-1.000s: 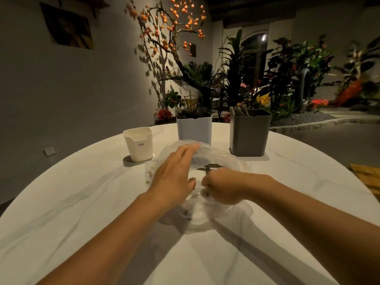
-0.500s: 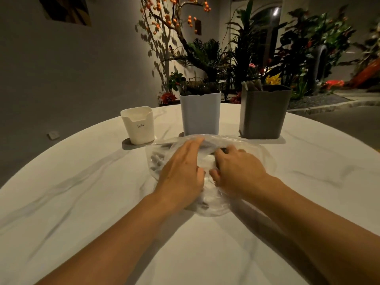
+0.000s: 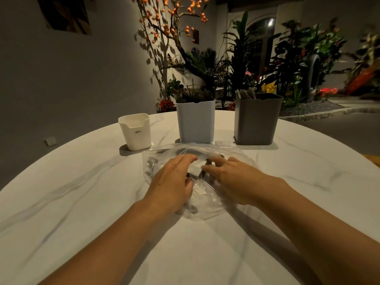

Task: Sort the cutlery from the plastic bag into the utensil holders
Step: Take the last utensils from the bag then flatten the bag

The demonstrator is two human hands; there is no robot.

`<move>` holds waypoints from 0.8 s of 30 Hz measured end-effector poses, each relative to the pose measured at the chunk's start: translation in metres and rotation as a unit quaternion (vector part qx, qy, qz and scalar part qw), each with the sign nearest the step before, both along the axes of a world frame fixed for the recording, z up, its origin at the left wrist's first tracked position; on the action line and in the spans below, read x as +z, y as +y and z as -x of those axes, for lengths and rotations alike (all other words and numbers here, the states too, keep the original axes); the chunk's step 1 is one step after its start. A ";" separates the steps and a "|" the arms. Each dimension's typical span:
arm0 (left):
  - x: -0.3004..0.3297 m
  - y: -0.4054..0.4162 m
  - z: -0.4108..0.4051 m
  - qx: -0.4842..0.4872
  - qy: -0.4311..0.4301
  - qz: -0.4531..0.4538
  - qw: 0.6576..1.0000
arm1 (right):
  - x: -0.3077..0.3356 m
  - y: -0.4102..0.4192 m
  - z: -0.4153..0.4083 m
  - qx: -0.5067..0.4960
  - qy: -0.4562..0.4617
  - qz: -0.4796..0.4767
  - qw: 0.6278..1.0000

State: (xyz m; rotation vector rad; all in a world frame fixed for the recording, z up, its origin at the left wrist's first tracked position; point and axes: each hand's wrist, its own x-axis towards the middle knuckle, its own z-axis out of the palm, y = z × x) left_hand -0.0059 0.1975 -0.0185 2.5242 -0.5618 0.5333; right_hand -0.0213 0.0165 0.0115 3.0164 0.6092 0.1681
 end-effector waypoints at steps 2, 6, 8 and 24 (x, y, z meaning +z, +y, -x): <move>0.000 0.000 0.000 -0.011 0.008 0.004 1.000 | 0.002 0.001 -0.004 0.037 0.001 0.024 0.999; 0.002 0.002 0.003 -0.042 0.037 0.015 0.998 | 0.008 0.004 -0.007 0.059 -0.003 0.001 0.998; 0.002 0.004 0.003 -0.052 0.050 0.015 0.997 | 0.009 0.004 -0.007 0.072 -0.008 0.000 0.997; 0.003 0.008 0.004 -0.070 0.039 -0.008 0.997 | 0.002 0.003 -0.004 0.095 -0.050 -0.054 0.993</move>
